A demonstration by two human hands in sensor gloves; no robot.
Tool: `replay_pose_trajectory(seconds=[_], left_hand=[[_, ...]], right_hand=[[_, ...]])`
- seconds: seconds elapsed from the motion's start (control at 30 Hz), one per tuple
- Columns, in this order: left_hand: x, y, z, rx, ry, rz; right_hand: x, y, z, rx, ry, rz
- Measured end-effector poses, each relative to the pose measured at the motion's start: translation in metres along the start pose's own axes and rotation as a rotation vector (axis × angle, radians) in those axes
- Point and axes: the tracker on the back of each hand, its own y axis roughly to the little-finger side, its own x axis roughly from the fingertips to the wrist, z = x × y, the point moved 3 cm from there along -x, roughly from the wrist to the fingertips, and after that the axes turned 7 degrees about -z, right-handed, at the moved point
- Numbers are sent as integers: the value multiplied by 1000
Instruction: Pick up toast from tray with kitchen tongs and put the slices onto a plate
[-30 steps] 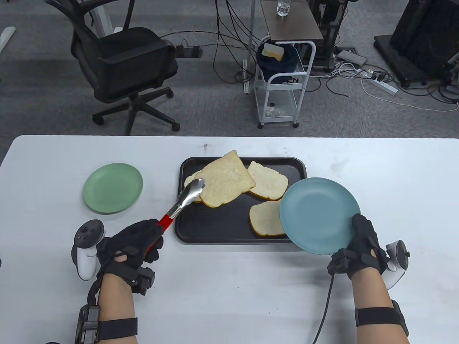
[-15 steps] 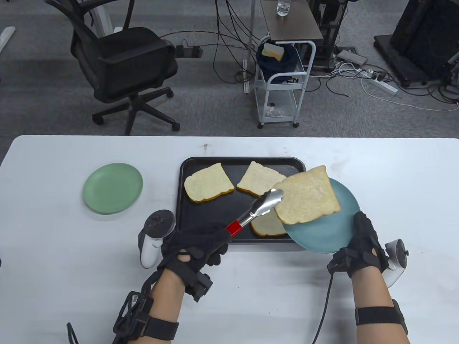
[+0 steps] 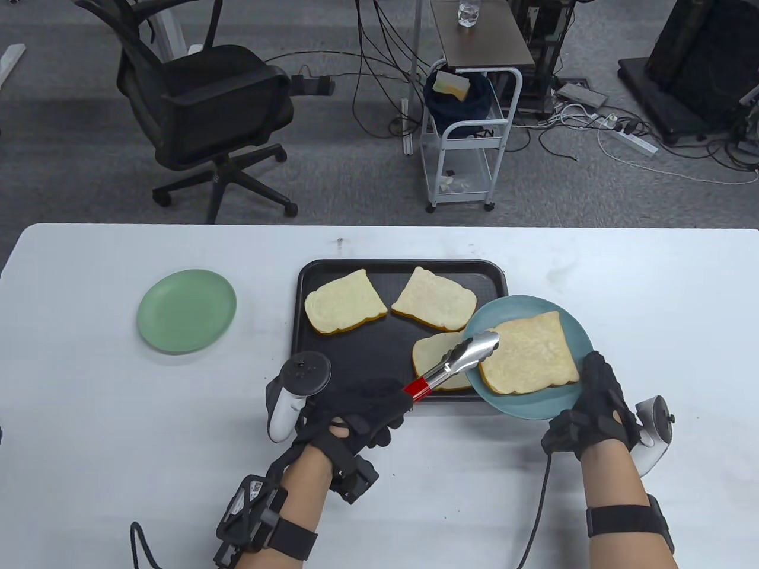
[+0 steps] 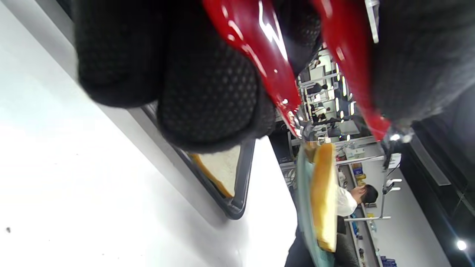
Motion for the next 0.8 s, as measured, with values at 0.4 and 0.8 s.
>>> replay_pose_trajectory(seconds=[0.4,0.8], left_hand=[[9,28,-49,25,-154,-41],[-25,64,-48,-138,-233,-255]], right_hand=[[2,0,2,-73,-2,-7],[2,0,3,-77,-7,-6]])
